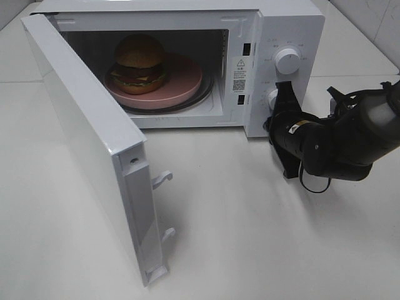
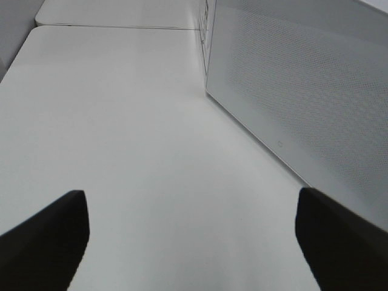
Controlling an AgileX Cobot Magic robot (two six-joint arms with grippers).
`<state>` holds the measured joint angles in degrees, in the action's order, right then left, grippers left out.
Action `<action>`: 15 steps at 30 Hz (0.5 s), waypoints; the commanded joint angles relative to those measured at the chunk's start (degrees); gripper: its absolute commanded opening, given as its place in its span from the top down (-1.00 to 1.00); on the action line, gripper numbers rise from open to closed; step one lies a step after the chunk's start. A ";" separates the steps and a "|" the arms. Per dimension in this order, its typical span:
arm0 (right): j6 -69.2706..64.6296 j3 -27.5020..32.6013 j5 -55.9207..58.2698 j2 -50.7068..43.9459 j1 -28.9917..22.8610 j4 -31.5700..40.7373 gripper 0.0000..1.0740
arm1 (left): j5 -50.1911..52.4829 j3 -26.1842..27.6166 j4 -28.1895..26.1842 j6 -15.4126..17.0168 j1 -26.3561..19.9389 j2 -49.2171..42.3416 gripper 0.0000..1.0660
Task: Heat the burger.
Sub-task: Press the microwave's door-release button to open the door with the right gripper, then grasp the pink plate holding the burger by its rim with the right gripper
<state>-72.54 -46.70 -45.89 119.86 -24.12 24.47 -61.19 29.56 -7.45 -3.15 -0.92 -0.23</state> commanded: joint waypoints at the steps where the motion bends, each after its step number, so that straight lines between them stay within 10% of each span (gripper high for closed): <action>1: 0.57 0.86 -0.11 -3.15 0.11 -2.75 1.00 | 0.00 -0.11 0.06 0.11 -0.06 -0.80 -0.58; 15: 2.18 5.16 14.32 -11.23 0.11 -10.43 0.99 | 0.00 -0.11 0.06 0.11 -0.06 -0.80 -0.58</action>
<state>-71.91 -41.94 -35.35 110.98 -24.12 16.50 -61.19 29.56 -7.45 -3.15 -0.92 -0.23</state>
